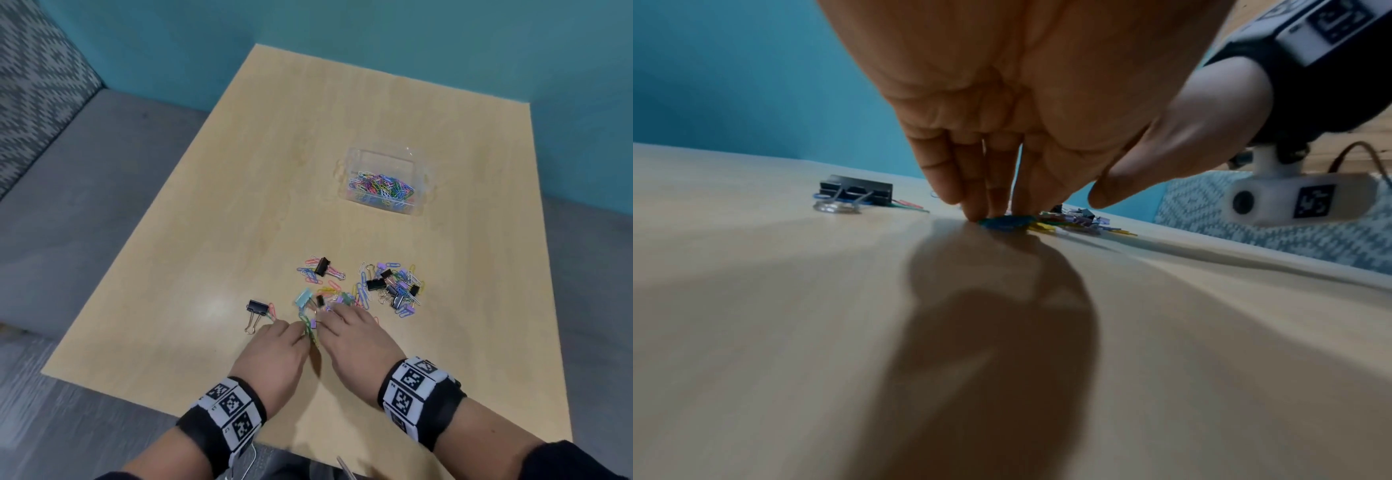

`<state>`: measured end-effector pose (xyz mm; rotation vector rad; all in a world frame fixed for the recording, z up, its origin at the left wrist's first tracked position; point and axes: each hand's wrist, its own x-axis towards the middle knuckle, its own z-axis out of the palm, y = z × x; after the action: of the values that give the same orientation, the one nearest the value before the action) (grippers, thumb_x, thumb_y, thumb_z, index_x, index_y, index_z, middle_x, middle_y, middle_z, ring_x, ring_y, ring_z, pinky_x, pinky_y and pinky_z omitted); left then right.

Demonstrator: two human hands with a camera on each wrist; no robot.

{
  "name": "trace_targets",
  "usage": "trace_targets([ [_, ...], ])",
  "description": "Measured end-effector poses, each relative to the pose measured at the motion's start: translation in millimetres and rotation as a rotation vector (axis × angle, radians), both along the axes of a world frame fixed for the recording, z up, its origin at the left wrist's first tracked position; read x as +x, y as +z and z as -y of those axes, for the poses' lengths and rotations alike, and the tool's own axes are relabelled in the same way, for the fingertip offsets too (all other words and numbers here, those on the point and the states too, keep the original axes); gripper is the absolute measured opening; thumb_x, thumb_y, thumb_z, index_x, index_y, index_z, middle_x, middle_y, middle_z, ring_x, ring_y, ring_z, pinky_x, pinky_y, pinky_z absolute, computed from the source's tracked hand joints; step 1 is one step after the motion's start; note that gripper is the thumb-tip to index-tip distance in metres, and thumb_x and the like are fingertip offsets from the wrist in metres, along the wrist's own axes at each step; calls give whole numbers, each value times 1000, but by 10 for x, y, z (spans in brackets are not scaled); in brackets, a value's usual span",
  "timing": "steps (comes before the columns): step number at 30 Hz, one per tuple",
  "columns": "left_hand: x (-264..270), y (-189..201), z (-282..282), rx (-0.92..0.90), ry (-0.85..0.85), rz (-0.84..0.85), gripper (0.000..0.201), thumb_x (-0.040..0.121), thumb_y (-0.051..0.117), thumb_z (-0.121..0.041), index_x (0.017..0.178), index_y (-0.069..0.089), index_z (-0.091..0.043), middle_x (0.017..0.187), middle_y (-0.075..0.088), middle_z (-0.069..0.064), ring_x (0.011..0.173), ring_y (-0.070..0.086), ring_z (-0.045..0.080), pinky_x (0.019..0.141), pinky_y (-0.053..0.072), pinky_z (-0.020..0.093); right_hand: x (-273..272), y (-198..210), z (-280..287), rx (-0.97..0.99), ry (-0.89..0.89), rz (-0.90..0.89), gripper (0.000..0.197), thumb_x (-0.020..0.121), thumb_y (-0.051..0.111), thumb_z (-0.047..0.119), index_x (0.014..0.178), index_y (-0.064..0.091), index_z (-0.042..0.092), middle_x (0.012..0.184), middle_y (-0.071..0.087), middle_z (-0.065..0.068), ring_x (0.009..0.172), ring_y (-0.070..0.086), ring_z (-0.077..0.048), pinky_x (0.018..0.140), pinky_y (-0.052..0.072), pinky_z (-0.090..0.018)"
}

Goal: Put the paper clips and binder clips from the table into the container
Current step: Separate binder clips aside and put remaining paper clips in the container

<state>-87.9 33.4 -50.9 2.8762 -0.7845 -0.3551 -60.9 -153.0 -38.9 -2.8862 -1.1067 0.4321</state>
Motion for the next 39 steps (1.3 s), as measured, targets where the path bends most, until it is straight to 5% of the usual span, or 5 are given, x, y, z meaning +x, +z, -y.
trace_targets([
  [10,115,-92,-18,-51,1,-95,49,80,35,-18,125,52,-8,136,50,12,119,49,31,93,47,44,-6,52,88,51,17,18,47,78,45,18,123,54,10,123,56,-5,117,49,-30,98,43,-43],
  [20,-138,104,-328,14,366,-90,36,77,34,-22,100,57,-7,120,56,22,107,56,39,88,51,45,-186,82,-268,46,150,-5,50,81,44,23,128,50,6,133,51,-14,126,44,-34,104,39,-46],
  [31,-156,155,-563,16,371,-133,31,77,38,-17,87,65,-7,116,62,18,97,64,31,79,55,36,-94,117,-674,-175,188,40,54,95,26,14,144,18,-8,152,15,-30,140,16,-42,112,18,-55],
  [36,-225,242,-643,-46,305,-49,30,81,42,-17,94,68,-8,104,65,9,78,64,27,63,54,30,-260,197,-487,-278,167,35,54,95,21,15,143,23,-8,148,22,-32,136,21,-45,112,18,-57],
  [39,-109,276,-609,-140,536,-84,32,87,56,-31,112,59,-11,102,58,5,84,58,24,67,49,32,-280,246,-449,-268,161,17,54,93,20,14,141,29,-7,145,29,-32,136,23,-45,111,21,-58],
])
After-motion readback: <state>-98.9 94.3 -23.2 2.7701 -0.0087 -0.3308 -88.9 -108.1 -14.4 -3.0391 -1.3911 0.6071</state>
